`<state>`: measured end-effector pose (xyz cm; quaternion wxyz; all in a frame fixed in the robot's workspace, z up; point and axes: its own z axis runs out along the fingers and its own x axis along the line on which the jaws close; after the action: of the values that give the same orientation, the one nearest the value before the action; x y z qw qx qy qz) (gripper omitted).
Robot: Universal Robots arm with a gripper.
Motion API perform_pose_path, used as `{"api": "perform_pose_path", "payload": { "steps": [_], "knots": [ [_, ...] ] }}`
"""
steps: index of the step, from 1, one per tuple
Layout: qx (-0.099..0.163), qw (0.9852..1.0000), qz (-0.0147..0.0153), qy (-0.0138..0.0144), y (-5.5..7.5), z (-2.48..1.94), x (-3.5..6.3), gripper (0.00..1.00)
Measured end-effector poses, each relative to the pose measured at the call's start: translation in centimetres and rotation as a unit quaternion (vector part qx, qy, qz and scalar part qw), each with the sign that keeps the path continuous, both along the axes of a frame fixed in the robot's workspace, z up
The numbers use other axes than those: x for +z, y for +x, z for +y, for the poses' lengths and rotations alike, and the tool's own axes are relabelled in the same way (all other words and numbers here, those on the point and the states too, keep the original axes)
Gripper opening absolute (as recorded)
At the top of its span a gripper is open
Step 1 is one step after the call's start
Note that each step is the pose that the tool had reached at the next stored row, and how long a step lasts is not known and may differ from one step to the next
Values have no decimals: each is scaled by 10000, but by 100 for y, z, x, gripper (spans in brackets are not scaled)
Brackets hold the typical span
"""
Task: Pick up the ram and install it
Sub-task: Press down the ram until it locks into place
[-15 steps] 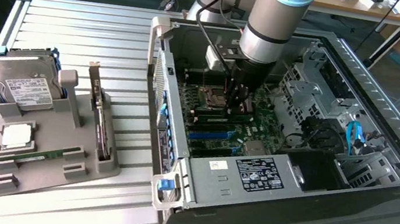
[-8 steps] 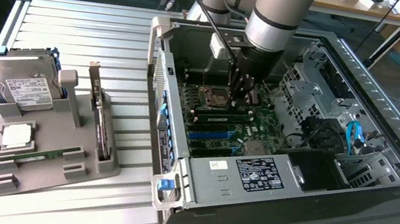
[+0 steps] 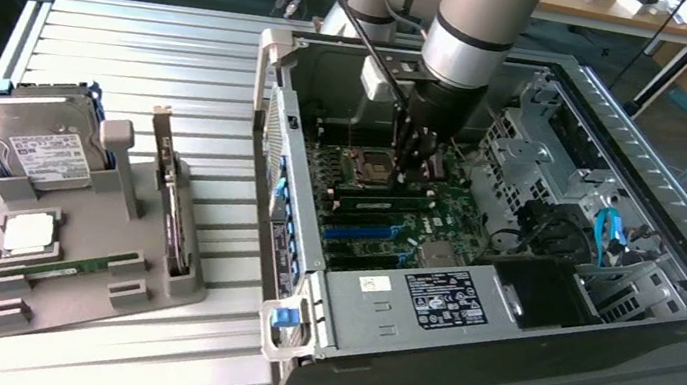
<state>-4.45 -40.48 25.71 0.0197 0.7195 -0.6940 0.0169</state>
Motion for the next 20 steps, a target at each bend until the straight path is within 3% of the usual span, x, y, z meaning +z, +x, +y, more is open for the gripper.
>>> {"api": "perform_pose_path", "payload": {
  "steps": [1, 6, 9, 15, 17, 18, 19, 20],
  "knots": [
    [-6, 10000, -1, 1, 4, 1, -2, 11],
    [-536, 9986, 0, 1, 4, 1, -17, 11],
    [-876, 9962, 0, 1, 4, 1, -22, 11],
    [-1447, 9895, -1, -1, 4, 1, -30, 11],
    [-1668, 9860, -1, -2, 4, 1, -32, 11],
    [-1828, 9831, -1, -1, 4, 1, -33, 11],
    [-2063, 9785, -1, -1, 4, 1, -34, 11],
    [-2152, 9766, -1, -1, 4, 1, -35, 11]
  ]
}}
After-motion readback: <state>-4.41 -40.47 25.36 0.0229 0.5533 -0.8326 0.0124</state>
